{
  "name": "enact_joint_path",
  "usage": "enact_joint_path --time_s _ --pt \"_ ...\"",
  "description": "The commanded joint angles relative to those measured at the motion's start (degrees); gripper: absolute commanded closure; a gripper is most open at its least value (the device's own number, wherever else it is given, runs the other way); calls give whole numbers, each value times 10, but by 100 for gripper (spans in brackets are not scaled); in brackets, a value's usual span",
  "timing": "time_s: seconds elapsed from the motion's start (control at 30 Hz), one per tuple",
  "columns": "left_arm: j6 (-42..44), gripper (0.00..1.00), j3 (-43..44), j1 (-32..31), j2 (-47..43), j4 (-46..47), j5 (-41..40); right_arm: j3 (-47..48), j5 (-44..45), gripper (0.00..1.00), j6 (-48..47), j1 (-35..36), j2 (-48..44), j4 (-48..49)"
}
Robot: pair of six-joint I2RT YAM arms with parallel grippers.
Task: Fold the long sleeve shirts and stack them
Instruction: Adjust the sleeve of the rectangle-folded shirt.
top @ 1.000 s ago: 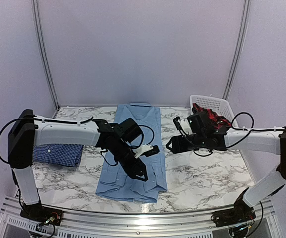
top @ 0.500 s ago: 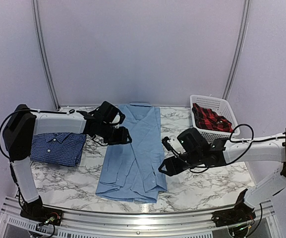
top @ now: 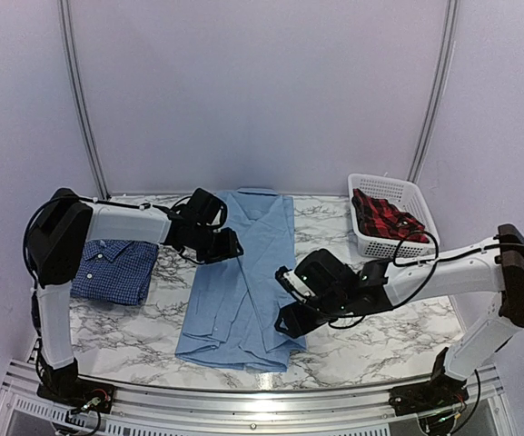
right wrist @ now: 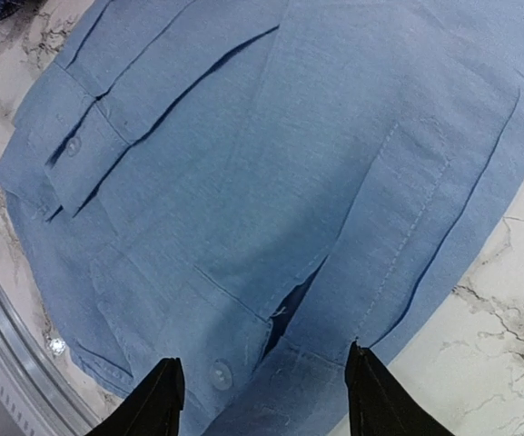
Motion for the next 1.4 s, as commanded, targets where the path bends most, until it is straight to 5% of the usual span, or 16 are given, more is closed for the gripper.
enact_joint_path --time_s 0.0,0.27,0.7,0.97,1.2,1.3,1.37 --pt "-5 49 37 12 40 23 2 35 53 43 20 10 26 -47" --pt "-7 54 70 20 77 38 5 61 70 55 29 39 57 -65" --pt "-25 74 82 31 107 68 14 116 63 100 18 42 87 -99" --pt "-31 99 84 45 107 98 31 165 57 100 10 42 95 -134" --pt "-48 100 86 69 106 120 56 211 57 96 5 42 124 -161" --pt "-57 100 95 80 115 125 83 220 38 87 4 42 144 -161" --pt "-55 100 106 84 125 117 96 220 15 69 5 42 150 -155"
